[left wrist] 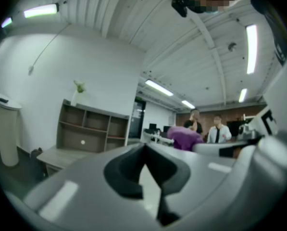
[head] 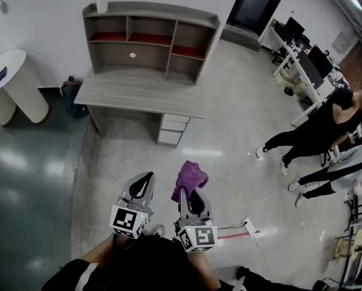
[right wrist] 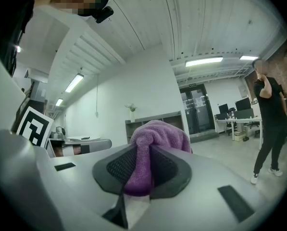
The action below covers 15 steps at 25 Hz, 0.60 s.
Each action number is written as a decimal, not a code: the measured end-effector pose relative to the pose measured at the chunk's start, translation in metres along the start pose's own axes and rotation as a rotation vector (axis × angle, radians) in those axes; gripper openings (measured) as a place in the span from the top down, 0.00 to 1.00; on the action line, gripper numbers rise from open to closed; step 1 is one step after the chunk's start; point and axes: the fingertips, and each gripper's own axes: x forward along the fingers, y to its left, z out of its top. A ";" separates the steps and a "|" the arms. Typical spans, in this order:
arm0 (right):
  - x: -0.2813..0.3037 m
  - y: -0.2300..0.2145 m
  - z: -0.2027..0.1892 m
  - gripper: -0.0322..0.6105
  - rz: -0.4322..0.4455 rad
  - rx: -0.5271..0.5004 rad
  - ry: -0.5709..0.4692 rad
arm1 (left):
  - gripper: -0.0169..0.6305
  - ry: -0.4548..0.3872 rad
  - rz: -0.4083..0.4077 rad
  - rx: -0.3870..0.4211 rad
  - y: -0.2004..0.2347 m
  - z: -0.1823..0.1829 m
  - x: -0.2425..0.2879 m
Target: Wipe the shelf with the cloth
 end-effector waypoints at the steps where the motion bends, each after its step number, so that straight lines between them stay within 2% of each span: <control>1: -0.002 -0.002 0.000 0.84 -0.002 0.000 -0.001 | 0.97 0.000 0.001 0.000 -0.002 0.000 0.001; 15: -0.016 -0.037 -0.016 0.84 0.046 0.013 0.014 | 0.97 0.014 0.048 0.014 -0.029 -0.018 0.012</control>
